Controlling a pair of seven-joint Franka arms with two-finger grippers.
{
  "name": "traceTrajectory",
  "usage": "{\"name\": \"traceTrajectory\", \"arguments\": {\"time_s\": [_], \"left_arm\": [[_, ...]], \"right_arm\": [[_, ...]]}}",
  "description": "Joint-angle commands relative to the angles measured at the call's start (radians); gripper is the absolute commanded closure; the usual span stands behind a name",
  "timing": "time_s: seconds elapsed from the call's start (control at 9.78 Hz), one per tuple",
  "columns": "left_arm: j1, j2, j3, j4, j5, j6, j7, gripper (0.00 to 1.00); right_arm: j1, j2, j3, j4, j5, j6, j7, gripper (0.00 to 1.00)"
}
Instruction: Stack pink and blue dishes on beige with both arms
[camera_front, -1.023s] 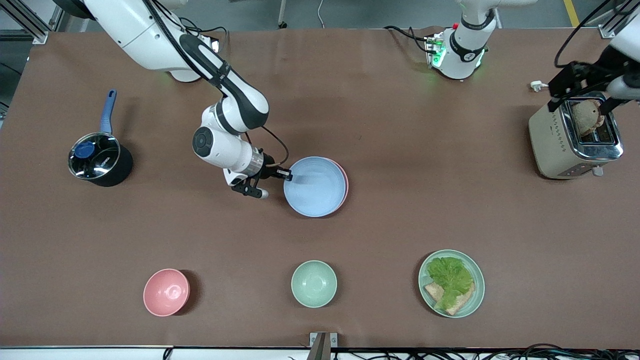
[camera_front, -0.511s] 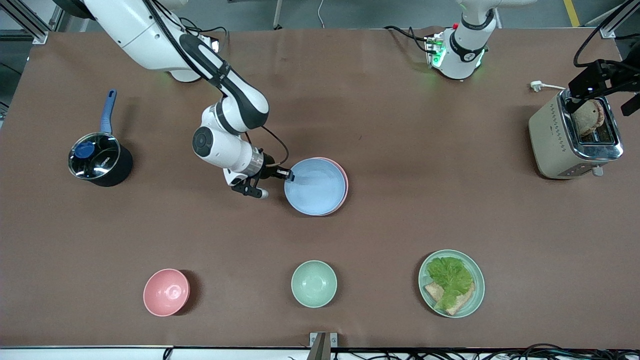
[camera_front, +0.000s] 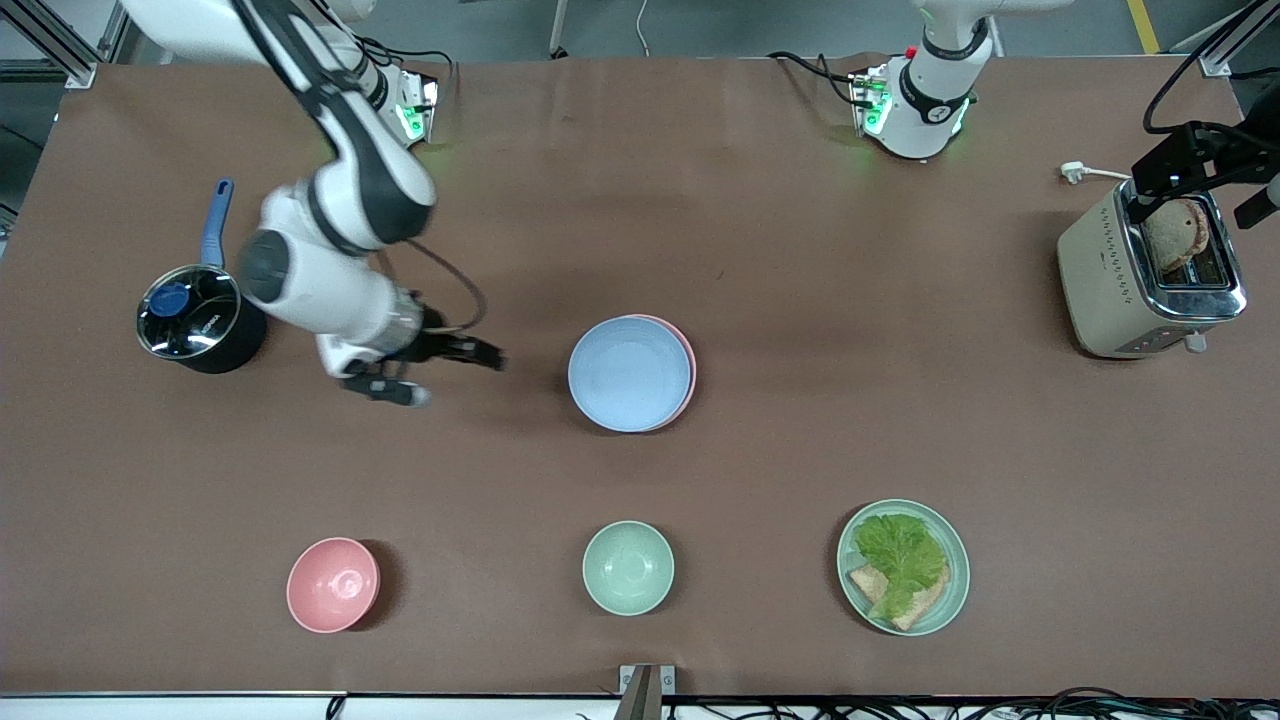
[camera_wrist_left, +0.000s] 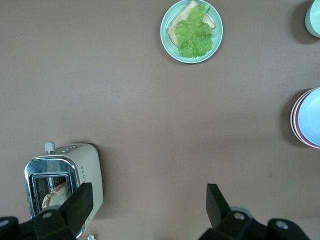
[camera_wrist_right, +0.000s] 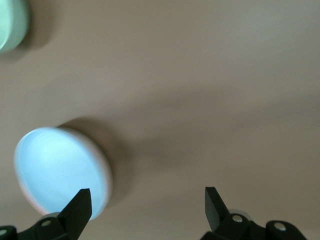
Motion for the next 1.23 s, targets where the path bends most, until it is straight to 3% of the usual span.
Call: {"name": "traceTrajectory", "arguments": {"time_s": [0.0, 0.31, 0.51, 0.61, 1.12], "left_arm": [[0.007, -0.007, -0.008, -0.052, -0.013, -0.004, -0.021, 0.0], [0.007, -0.013, -0.008, -0.053, -0.017, -0.008, -0.049, 0.0], [0.007, -0.013, -0.007, -0.056, -0.041, -0.008, -0.062, 0.0], [0.007, -0.013, -0.007, -0.058, -0.046, -0.01, -0.073, 0.0], [0.005, -0.013, -0.007, -0.056, -0.023, -0.005, -0.072, 0.0]], "right_arm": [[0.002, -0.114, -0.141, 0.087, -0.137, -0.216, -0.008, 0.0], [-0.002, -0.238, -0.345, 0.249, -0.144, -0.489, -0.258, 0.0], [-0.024, -0.231, -0.407, 0.453, -0.147, -0.652, -0.401, 0.0], [-0.022, -0.209, -0.436, 0.519, -0.15, -0.669, -0.418, 0.0], [-0.008, -0.197, -0.418, 0.525, -0.156, -0.684, -0.417, 0.0]]}}
